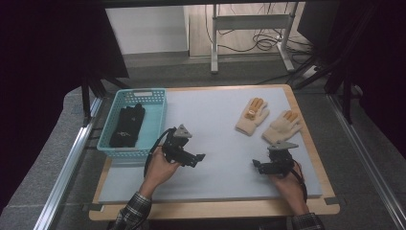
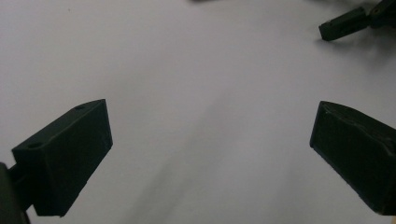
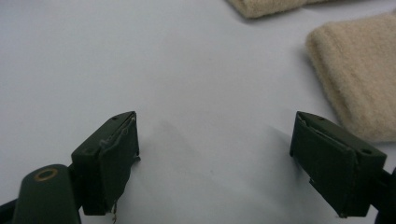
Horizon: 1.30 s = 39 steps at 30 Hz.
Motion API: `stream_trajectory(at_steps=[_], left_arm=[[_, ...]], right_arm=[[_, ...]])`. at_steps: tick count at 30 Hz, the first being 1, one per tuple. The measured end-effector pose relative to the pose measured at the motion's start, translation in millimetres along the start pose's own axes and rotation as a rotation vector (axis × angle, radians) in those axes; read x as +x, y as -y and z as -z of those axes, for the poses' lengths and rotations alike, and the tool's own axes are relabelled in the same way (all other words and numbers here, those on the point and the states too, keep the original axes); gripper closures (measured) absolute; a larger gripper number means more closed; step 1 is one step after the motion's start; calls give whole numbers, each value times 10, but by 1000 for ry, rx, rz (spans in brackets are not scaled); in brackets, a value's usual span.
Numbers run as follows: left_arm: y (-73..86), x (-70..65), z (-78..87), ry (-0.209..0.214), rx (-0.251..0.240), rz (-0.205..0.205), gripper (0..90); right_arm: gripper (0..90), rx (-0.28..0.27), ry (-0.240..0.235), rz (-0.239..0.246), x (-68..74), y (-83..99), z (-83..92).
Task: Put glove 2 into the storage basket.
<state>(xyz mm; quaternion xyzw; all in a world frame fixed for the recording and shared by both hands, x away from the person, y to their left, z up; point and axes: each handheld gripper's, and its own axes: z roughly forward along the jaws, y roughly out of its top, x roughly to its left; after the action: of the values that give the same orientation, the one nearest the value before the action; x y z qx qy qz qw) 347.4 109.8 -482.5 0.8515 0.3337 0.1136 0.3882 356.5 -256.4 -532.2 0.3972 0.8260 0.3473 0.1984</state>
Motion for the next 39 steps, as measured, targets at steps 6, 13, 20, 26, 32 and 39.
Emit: stream_trajectory(at_steps=[6,13,20,26,32,39], left_arm=[[210,-76,-100,-9,21,5,0],[425,-103,-173,-20,32,17,0],[607,-133,-271,-84,91,14,0],[649,-120,-272,-81,67,39,0],[654,-120,-275,-81,64,41,0],[656,-119,-275,-81,62,42,0]], right_arm=[[152,0,1,-1,3,0,0],[152,0,1,-1,3,0,0],[152,0,1,0,2,0,1],[149,0,2,-1,1,0,1],[149,0,2,-2,-1,0,2],[178,-7,-3,-6,-5,1,14]])
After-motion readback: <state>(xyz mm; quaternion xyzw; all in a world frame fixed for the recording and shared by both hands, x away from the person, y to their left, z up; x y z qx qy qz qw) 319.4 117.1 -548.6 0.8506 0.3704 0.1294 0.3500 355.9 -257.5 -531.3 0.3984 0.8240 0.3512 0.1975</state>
